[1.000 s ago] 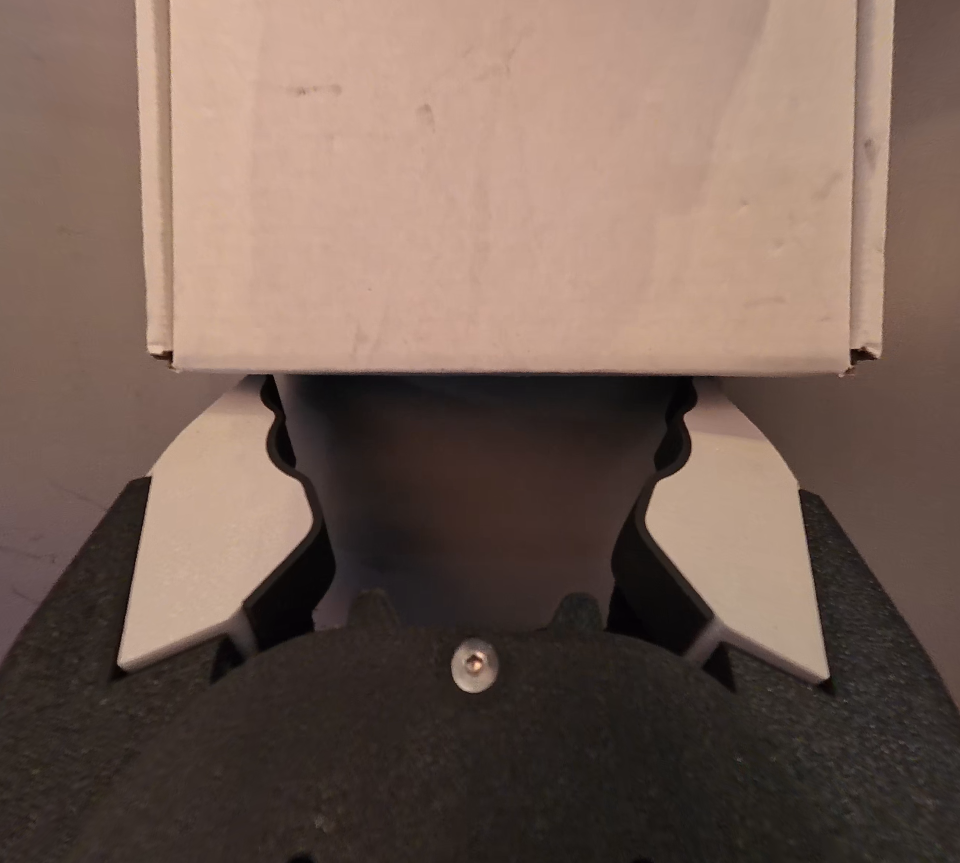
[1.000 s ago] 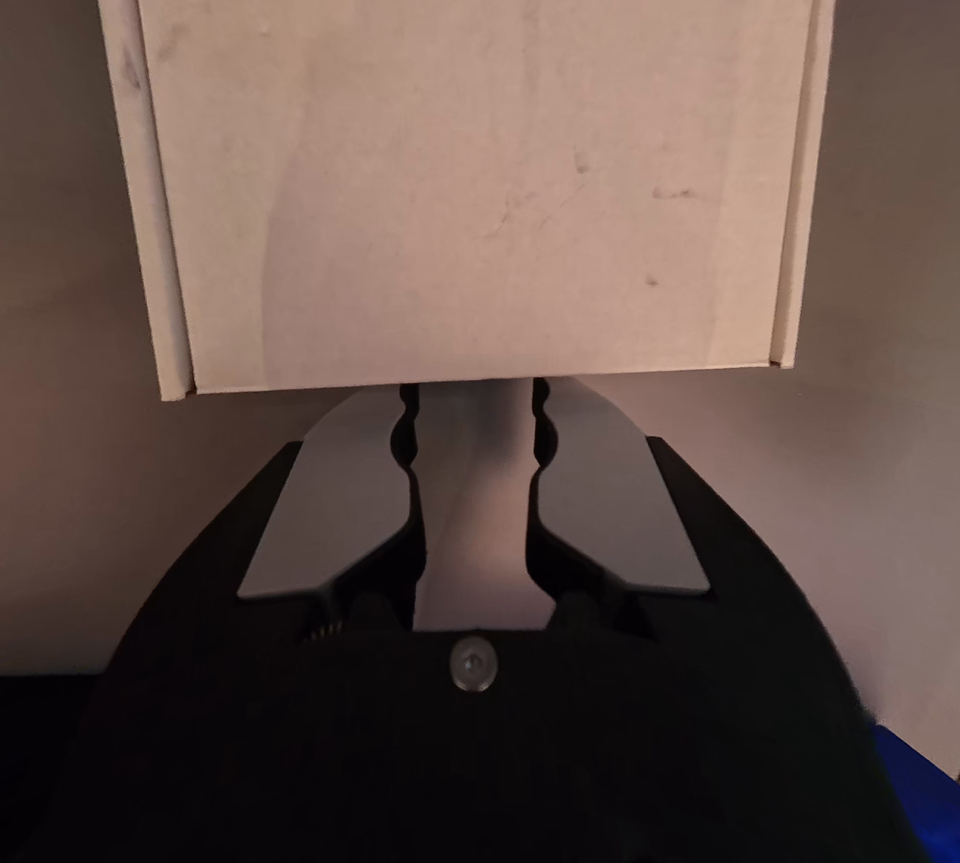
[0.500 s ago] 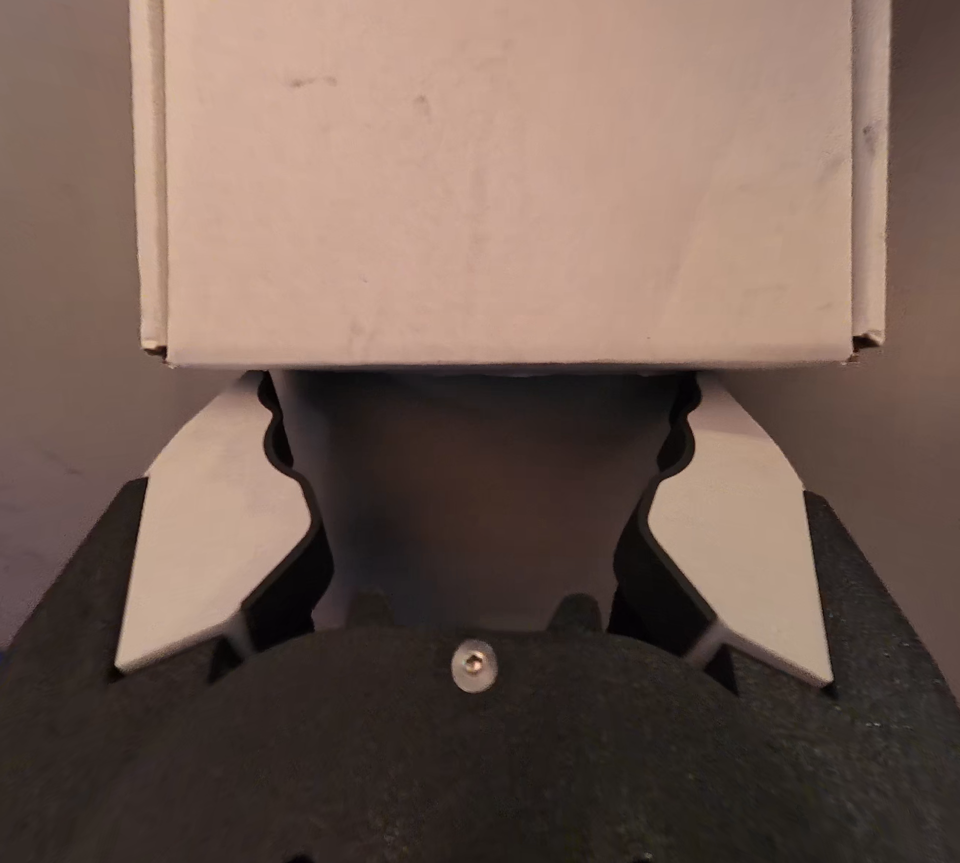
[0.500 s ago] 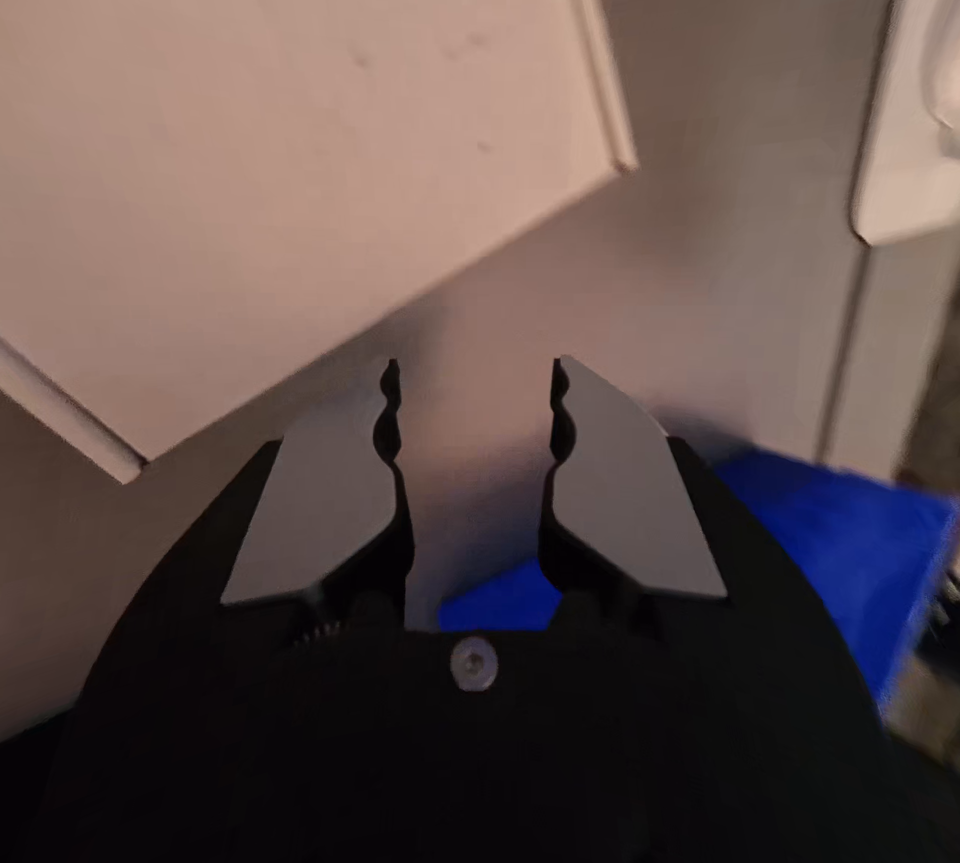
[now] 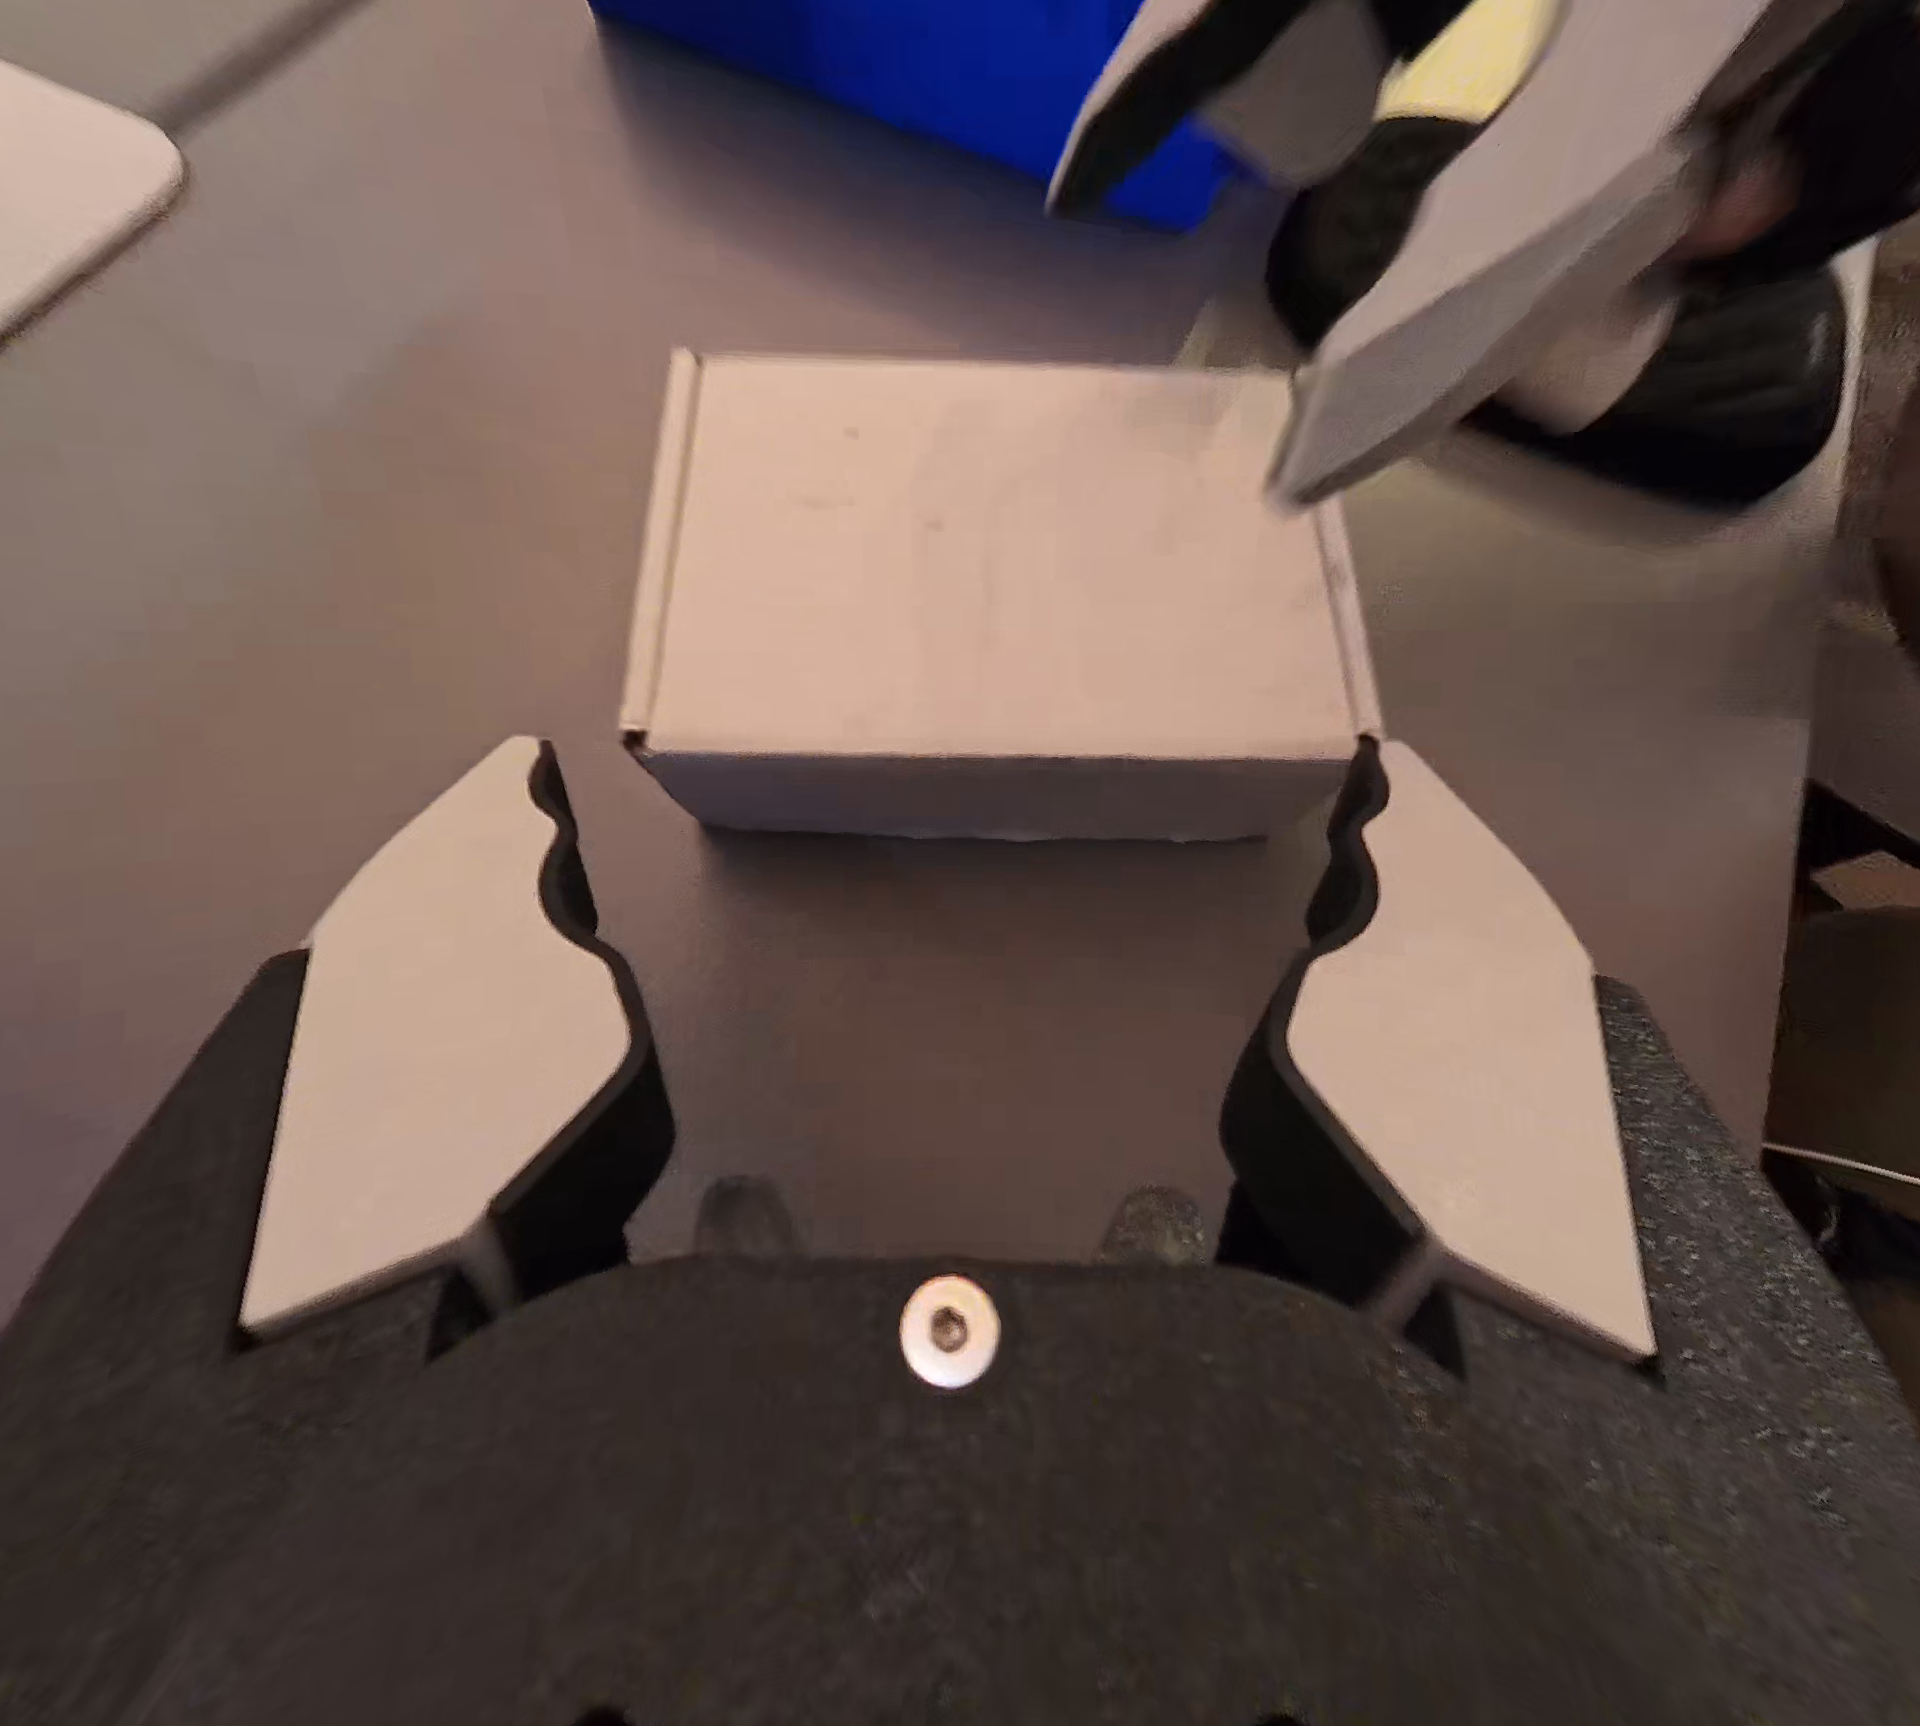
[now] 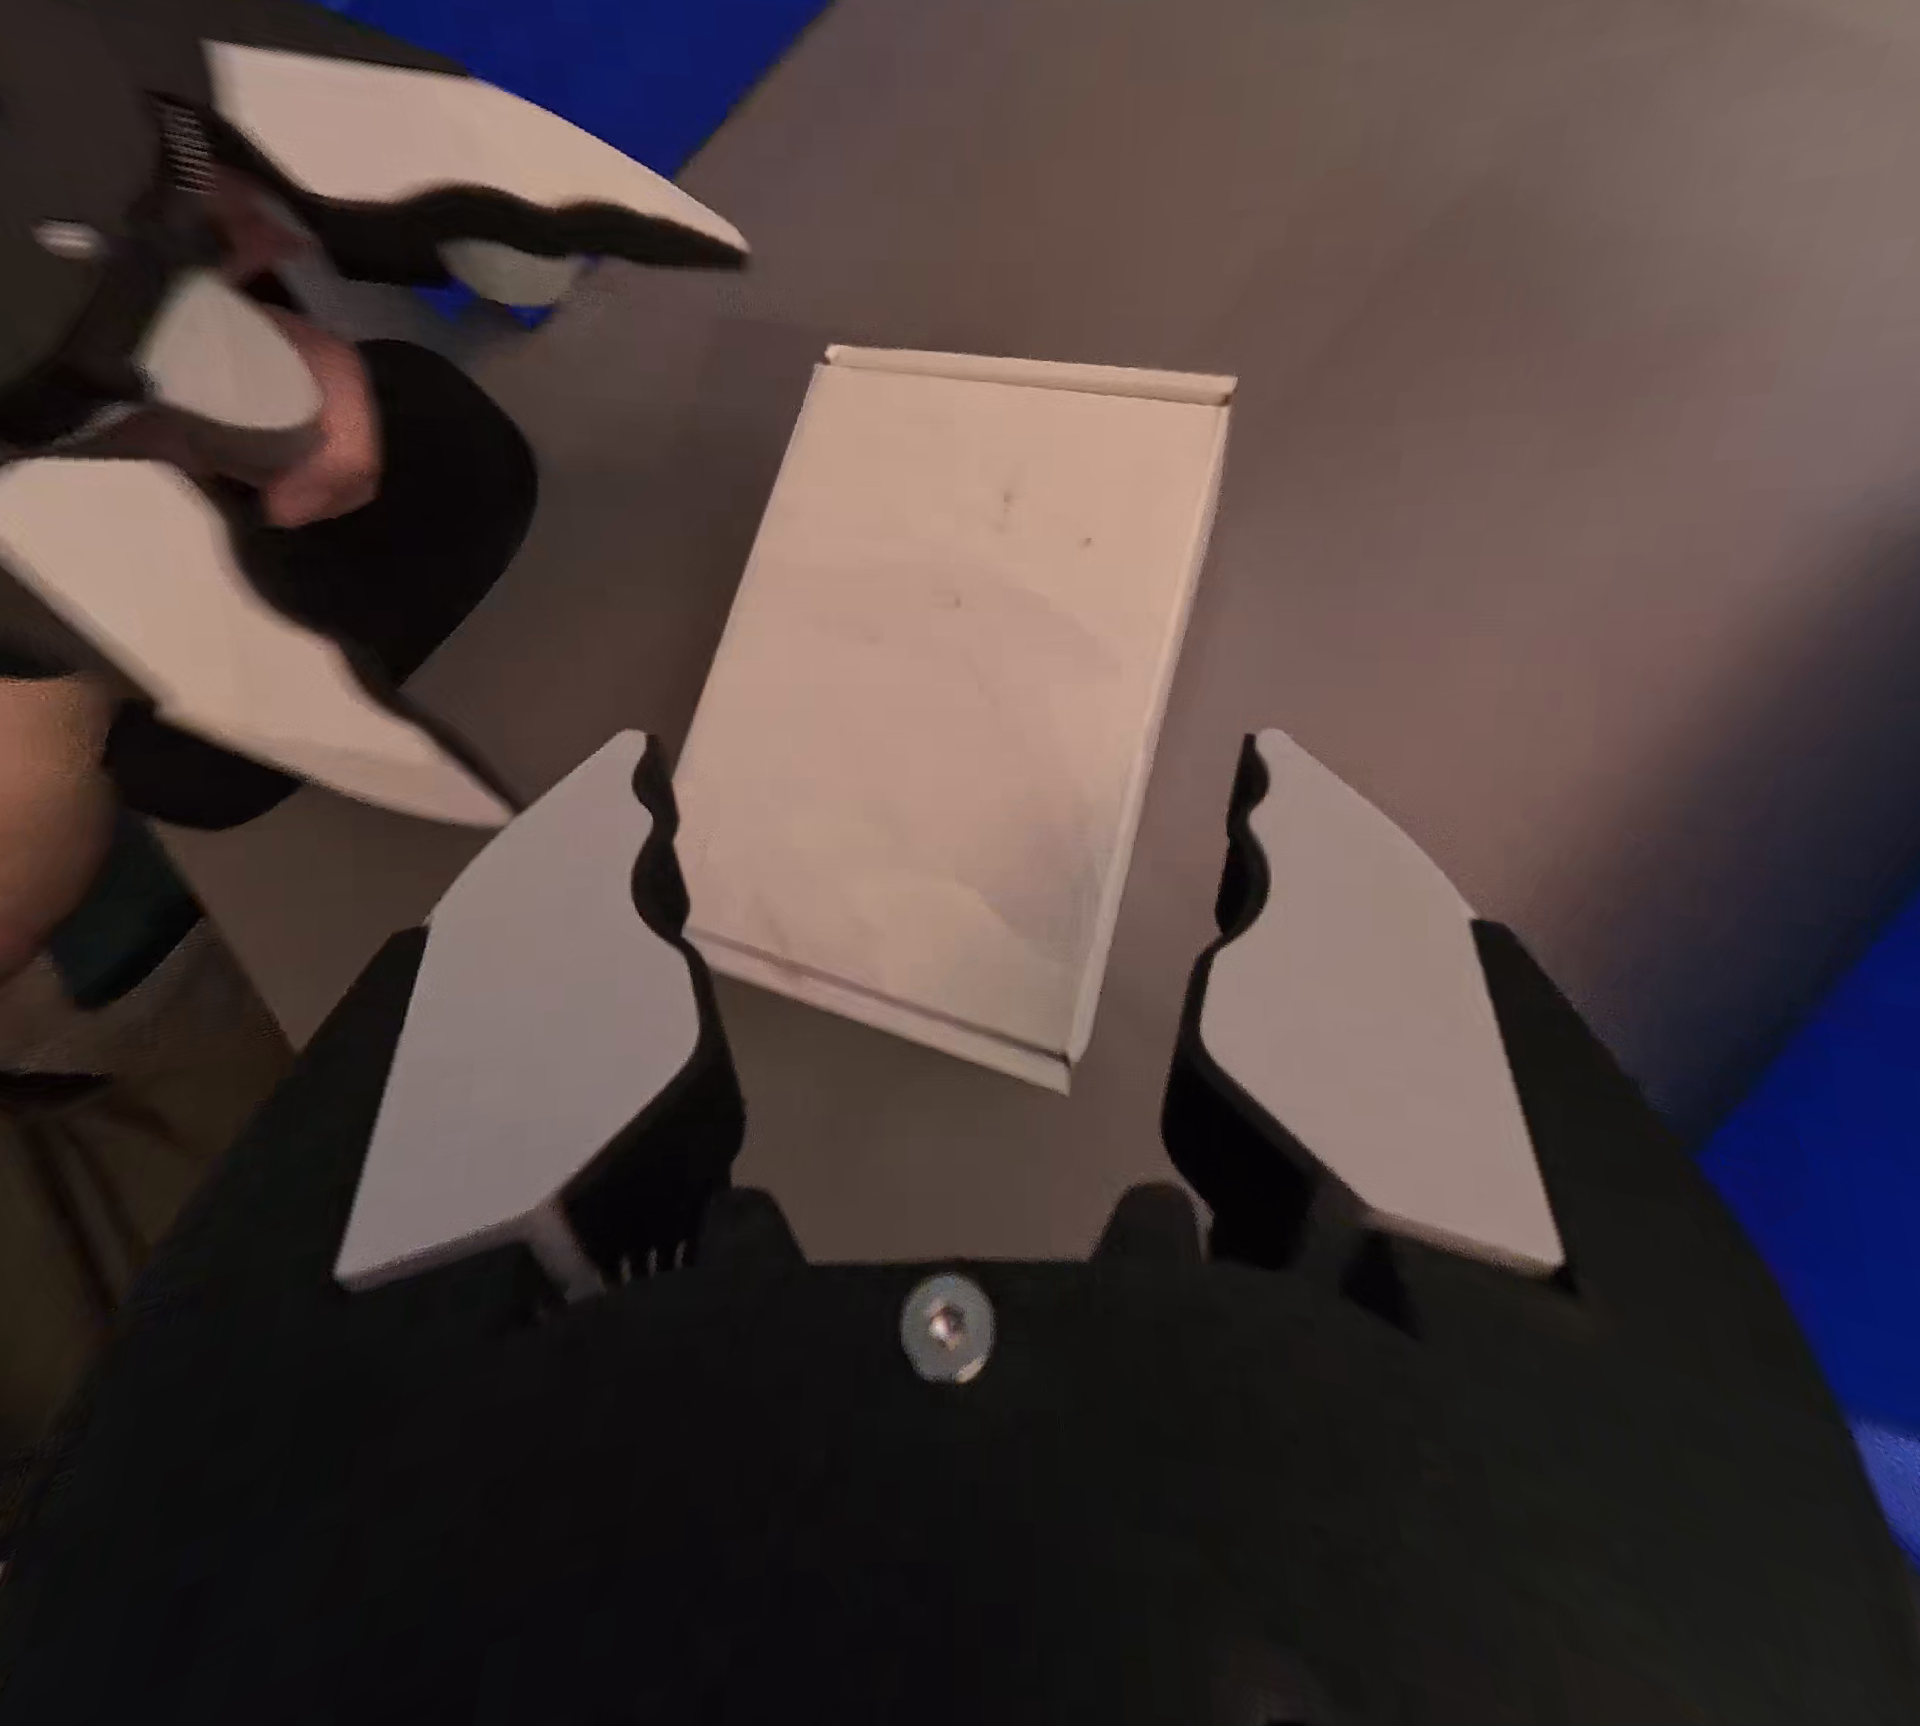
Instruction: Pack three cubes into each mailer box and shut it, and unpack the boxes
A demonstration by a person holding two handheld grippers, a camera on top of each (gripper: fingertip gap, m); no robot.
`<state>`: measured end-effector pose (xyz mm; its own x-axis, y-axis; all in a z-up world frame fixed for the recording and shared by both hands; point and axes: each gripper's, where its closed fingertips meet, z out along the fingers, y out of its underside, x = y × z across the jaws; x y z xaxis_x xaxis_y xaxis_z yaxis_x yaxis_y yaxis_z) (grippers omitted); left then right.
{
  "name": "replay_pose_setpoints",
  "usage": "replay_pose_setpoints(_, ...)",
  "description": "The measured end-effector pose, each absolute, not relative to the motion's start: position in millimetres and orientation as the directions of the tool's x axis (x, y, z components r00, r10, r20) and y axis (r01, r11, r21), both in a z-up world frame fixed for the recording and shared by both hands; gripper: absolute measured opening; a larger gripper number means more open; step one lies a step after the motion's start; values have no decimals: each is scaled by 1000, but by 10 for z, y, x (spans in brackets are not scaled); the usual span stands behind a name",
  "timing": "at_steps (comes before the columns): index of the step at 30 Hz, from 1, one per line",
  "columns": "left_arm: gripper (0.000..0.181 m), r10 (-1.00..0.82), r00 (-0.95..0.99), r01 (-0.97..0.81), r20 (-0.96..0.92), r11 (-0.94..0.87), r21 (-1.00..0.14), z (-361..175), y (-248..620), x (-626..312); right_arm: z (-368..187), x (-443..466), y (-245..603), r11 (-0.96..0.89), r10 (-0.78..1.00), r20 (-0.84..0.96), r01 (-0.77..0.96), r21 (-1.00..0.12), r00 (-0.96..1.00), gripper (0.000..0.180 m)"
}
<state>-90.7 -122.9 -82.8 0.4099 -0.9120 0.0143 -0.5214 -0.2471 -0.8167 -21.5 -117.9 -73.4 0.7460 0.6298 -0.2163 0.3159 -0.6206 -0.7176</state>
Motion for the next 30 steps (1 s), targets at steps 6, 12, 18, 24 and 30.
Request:
replay_pose_setpoints(6,117,-885,407,-345,-224,78,-935,-91,-1314,-1099,-1058,-507,-1119,-746,569,-81,473,-468,818,119)
replay_pose_setpoints(12,93,-858,483,-2,-174,197,-980,504,-1378,-1482,-1264,-482,-1043,-834,493,26,481,-270,869,119)
replay_pose_setpoints(18,92,-862,491,34,-123,160,-986,528,-1321,-1572,-1308,-463,-1090,-863,473,73,478,-161,878,122)
replay_pose_setpoints(24,92,-864,483,-23,-140,147,-989,423,-1307,-1498,-1380,-425,-1091,-859,481,161,500,-112,862,126)
replay_pose_setpoints(30,92,-866,470,-64,-172,161,-985,370,-1329,-1451,-1396,-379,-1064,-862,479,132,493,-115,868,128)
